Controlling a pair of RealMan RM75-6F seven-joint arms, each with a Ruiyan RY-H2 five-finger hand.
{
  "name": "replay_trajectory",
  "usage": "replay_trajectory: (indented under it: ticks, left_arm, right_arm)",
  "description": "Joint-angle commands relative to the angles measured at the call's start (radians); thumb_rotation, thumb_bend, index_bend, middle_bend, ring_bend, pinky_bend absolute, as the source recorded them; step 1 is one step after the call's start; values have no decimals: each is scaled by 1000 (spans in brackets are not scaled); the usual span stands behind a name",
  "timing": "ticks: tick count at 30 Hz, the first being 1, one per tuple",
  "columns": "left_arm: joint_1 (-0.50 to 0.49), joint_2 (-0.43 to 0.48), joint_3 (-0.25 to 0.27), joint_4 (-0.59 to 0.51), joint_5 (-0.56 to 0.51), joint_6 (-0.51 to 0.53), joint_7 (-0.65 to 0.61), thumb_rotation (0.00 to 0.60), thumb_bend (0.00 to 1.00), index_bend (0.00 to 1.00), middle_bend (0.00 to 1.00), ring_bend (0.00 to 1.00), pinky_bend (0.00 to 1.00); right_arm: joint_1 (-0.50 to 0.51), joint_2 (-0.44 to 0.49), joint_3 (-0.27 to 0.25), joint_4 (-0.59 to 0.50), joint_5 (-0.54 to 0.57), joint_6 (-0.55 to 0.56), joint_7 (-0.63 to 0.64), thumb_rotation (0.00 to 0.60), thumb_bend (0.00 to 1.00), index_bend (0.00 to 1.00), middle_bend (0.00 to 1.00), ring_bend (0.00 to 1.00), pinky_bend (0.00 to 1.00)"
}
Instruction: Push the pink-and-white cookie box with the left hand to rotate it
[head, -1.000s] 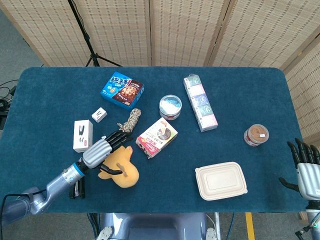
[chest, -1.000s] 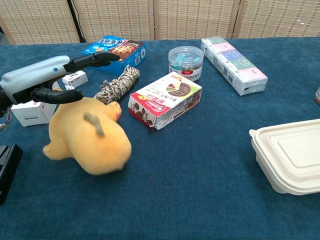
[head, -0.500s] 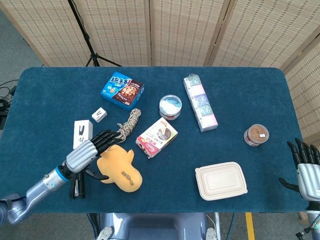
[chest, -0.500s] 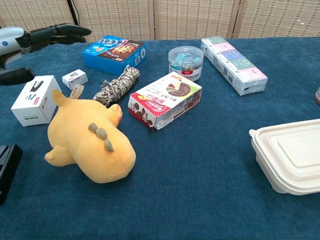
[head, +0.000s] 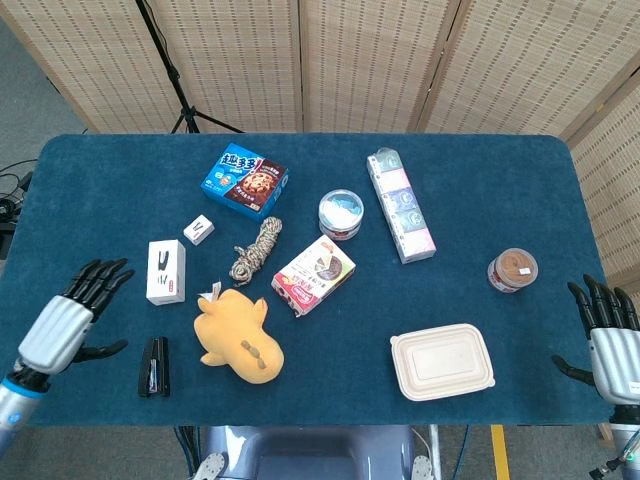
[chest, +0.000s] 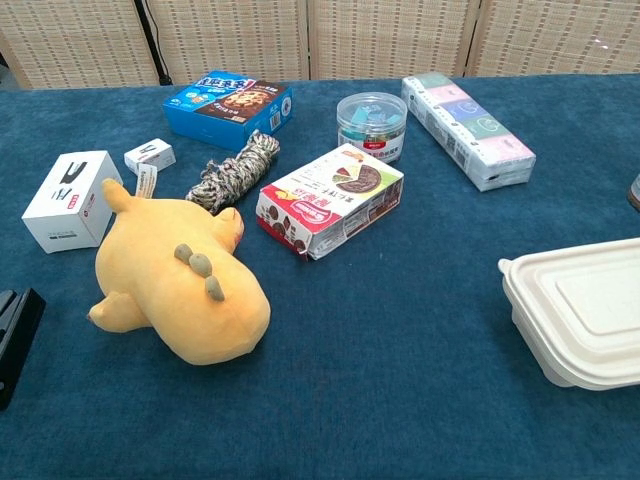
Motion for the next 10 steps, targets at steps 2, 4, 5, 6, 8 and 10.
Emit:
replay_trajectory:
  ticks: [2, 4, 5, 6, 8, 10]
  left_arm:
    - [94, 54, 2, -95, -62, 56, 107, 600, 0, 0, 0, 0, 0]
    - [118, 64, 2, -118, -78, 57, 141, 600, 0, 0, 0, 0, 0]
    - [130, 69, 3, -129, -88, 53, 159, 600, 0, 0, 0, 0, 0]
    - [137, 71, 1, -134, -93, 48, 166, 600, 0, 0, 0, 0, 0]
    - [148, 71, -3, -135, -103, 33, 164, 600, 0, 0, 0, 0, 0]
    - [153, 68, -8, -129, -109, 17, 154, 600, 0, 0, 0, 0, 0]
  right_arm:
    - [-4, 3, 0, -6, -15, 20, -18, 600, 0, 0, 0, 0, 0]
    - [-8, 4, -1, -9, -21, 29, -27, 600, 0, 0, 0, 0, 0]
    - [-10, 4, 0, -10, -24, 35, -33, 600, 0, 0, 0, 0, 0]
    - [-11, 4, 0, -10, -25, 39, -38, 600, 0, 0, 0, 0, 0]
    - [-13, 4, 2, -11, -24, 44, -44, 600, 0, 0, 0, 0, 0]
    - [-14, 4, 3, -13, -21, 44, -44, 600, 0, 0, 0, 0, 0]
